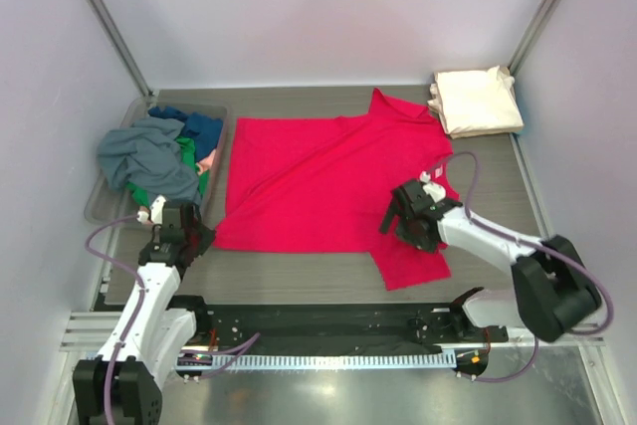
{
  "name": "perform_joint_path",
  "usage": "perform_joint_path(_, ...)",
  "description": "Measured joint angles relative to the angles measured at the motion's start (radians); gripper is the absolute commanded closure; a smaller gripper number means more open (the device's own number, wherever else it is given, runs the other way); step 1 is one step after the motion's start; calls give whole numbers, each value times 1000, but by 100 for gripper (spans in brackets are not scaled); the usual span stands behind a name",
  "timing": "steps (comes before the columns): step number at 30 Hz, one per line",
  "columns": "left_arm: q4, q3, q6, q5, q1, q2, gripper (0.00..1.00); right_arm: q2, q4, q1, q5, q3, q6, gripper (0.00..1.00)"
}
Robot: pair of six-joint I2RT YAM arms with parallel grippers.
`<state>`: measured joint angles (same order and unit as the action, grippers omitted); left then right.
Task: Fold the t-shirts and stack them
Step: Flatten the tshirt out, then fold the tshirt
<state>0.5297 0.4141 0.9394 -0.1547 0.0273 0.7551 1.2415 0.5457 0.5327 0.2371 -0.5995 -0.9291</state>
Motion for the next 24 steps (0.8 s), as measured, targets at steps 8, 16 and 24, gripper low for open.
perform_joint_path(8,-56,-13,-32,70,-45,23,100,129,-97,-66,8,-161,166,2)
perform_joint_path(16,-95,-37,-35,99,-48,8,100,-262,84,28,71,-10,-31,15)
perform_joint_path(24,-115,-54,-35,123,-48,8,100,-307,182,149,68,161,-240,36)
